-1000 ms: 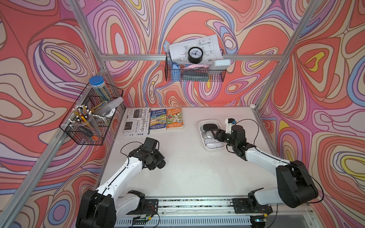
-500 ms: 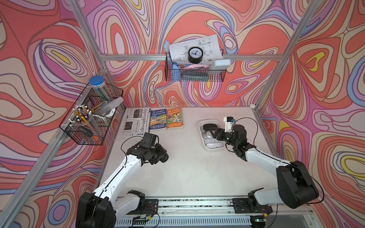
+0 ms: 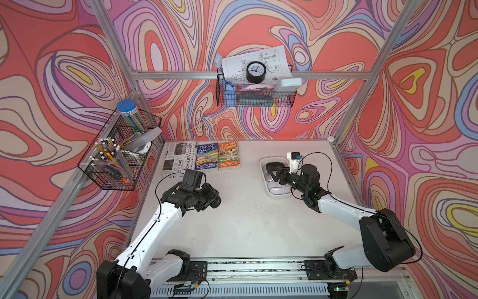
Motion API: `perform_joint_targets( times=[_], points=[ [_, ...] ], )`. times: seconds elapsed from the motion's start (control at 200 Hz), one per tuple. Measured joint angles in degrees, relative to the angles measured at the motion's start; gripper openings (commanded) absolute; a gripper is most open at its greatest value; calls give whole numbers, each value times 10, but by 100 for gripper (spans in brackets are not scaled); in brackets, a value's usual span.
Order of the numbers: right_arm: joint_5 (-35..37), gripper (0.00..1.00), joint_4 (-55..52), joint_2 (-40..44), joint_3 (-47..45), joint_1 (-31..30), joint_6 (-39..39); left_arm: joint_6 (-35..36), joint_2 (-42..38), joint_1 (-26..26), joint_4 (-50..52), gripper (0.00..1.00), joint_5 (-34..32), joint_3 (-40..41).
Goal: Put the mouse in the storage box
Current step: Pick up the mouse from the center of the board.
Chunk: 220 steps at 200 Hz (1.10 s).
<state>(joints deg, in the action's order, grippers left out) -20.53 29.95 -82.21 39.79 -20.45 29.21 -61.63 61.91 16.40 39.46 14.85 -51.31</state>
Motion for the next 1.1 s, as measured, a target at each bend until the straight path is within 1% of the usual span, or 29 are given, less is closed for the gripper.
perform_joint_targets(
  times=[0.155,0.421,0.746,0.982,1.102],
  points=[
    [-4,65,16,-3,0,-14,-3,4,-3,0,6,41,6,-2],
    [-5,65,28,-3,0,-53,-31,10,-3,0,8,41,22,-16],
    [-16,65,25,13,6,-94,-68,14,-3,0,-9,42,56,-26],
    [-27,64,13,15,32,-149,-86,14,-1,0,-47,42,93,-33],
    [-29,63,14,9,53,-179,-84,12,2,0,-69,42,109,-35]
  ],
)
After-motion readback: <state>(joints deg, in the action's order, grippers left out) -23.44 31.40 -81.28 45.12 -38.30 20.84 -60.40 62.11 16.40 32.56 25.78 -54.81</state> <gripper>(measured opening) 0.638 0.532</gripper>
